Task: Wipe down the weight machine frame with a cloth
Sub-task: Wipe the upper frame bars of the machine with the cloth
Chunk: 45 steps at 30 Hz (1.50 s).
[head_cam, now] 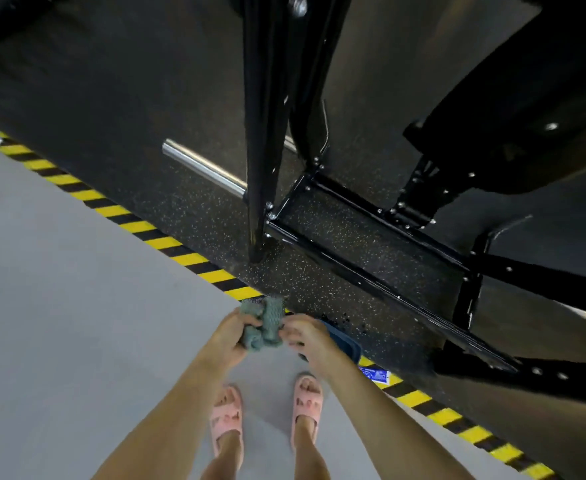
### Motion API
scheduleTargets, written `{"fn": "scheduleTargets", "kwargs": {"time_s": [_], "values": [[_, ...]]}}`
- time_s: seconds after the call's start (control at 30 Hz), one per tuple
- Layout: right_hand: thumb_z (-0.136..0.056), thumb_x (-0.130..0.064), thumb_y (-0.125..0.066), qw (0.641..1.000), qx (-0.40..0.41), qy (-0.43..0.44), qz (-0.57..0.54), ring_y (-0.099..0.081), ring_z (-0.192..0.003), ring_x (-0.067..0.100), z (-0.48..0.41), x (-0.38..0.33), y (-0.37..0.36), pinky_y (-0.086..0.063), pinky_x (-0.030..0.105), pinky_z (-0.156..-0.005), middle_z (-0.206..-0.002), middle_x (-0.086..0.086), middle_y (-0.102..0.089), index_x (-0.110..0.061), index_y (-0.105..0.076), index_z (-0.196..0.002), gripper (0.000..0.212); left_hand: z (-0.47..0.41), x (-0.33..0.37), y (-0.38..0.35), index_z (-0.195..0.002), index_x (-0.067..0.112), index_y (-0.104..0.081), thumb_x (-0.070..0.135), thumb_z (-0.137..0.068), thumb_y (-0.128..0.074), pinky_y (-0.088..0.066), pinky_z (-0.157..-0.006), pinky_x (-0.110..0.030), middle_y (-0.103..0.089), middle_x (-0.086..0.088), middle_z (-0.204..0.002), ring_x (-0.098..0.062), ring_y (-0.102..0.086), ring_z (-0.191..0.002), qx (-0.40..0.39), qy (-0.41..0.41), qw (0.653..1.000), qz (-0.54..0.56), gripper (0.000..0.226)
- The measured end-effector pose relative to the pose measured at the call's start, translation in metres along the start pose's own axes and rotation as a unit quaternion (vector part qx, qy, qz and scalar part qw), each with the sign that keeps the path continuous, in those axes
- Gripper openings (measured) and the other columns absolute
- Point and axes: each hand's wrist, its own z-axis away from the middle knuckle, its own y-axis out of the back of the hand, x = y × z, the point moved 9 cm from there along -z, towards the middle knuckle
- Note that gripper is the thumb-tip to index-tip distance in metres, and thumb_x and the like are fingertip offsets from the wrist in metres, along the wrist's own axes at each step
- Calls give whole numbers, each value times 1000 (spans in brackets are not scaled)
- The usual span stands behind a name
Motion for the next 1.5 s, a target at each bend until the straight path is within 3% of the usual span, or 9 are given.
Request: {"fn": "scheduleTargets", "kwargs": {"time_s": [0.1,0.2,0.4,0.5,0.6,0.8,1.0,1.17,1.5], "values": [[-84,-33,-73,996,26,-8,-80,-61,-95,18,31,-9,-1,-50,27,-67,-117,4,-62,-25,-51,-120,43,39,19,-28,-115,-4,-51,-8,-76,-39,-48,-75,-44,-60,-23,-100,-35,-57,-86,-52,-24,998,-27,41],[-77,-21,-80,981,23,-2,-192,-68,-97,32,56,-12,-3,-58,41,-75,-113,19,-67,-5,-50,-125,58,71,16,-58,-124,-12,-49,-2,-58,-50,-36,-104,-59,-51,-33,-125,-45,-51,-114,-115,13,991,-63,67],[-86,-23,-72,981,119,30,-149,-70,-85,27,105,-2,48,-58,40,-77,-101,17,-70,7,-53,-118,48,100,4,-109,-130,-4,-50,3,-98,-41,-50,-87,-44,-59,-24,-123,-31,-60,-96,-83,-25,973,-214,34],[-87,-13,-69,955,121,72,-261,-70,-73,26,140,4,80,-57,31,-58,-96,19,-69,10,-55,-117,40,108,-12,-127,-127,-2,-52,14,-98,-50,-54,-77,-46,-62,-22,-118,-31,-63,-91,-51,-35,963,-263,34],[-89,-6,-65,928,88,121,-342,-68,-84,29,177,10,120,-57,34,-64,-100,20,-68,11,-60,-112,29,133,-26,-168,-117,-4,-55,8,-97,-50,-55,-64,-42,-62,-23,-115,-32,-63,-86,-86,-62,958,-267,24],[-93,-1,-57,916,93,160,-356,-65,-101,30,256,62,223,-56,33,-67,-116,19,-65,5,-58,-119,27,174,-111,-267,-119,5,-57,14,-98,-51,-56,-76,-44,-63,-17,-119,-32,-62,-107,-172,-56,932,-314,24],[-91,12,-45,914,126,197,-331,-62,-111,31,357,154,378,-52,47,-90,-118,13,-66,-6,-58,-122,38,223,-256,-407,-109,6,-61,-18,-88,-43,-52,-88,-42,-66,-15,-111,-30,-63,-104,-289,-34,854,-432,37],[-87,21,-37,890,218,234,-324,-59,-52,20,457,214,491,-43,18,-41,-58,7,-62,-10,-64,-52,54,262,-347,-516,-49,12,-59,-22,-83,-33,-51,-62,-31,-61,-14,-87,-27,-59,-81,-329,-76,793,-507,55],[-86,21,-28,892,302,224,-250,-69,-65,20,548,243,640,-55,26,-55,-77,11,-69,-5,-60,-70,44,287,-442,-660,-92,10,-65,-9,-94,-32,-55,-82,-43,-65,-19,-115,-27,-65,-91,-418,-37,710,-565,37]]}}
